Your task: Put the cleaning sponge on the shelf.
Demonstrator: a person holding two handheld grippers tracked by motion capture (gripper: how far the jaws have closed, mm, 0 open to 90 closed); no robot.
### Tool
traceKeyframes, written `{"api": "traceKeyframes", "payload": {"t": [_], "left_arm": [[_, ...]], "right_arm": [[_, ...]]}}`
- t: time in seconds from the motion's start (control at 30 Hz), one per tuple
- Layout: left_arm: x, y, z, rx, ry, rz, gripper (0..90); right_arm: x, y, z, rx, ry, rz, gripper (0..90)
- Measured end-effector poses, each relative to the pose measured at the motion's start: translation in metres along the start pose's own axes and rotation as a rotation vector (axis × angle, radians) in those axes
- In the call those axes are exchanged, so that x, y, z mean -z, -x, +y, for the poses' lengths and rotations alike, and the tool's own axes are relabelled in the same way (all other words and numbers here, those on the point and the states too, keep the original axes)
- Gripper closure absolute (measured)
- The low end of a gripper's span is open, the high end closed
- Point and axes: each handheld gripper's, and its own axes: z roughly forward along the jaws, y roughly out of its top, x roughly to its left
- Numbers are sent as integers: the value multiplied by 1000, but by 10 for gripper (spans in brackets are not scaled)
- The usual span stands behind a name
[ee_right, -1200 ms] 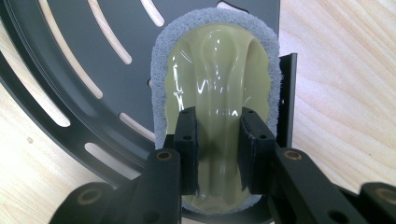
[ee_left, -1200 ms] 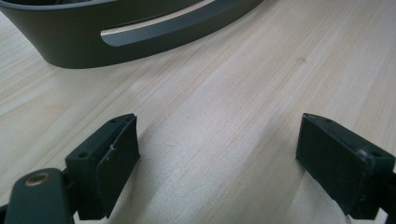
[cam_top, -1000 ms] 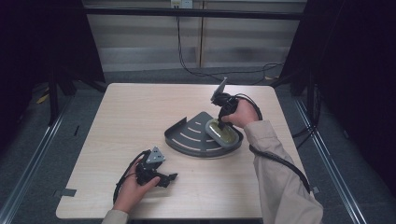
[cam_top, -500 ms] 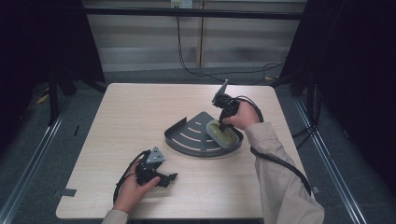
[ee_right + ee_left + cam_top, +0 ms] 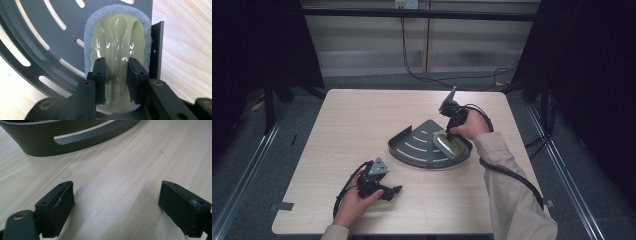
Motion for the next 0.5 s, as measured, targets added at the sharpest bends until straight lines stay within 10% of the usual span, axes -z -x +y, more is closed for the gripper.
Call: {"api": "traceKeyframes", "payload": {"t": [0.5], "left_arm": [[0,0,0,0,0,0,127]], "right_arm": [[5,1,-2,-16,23,-8,550]]}}
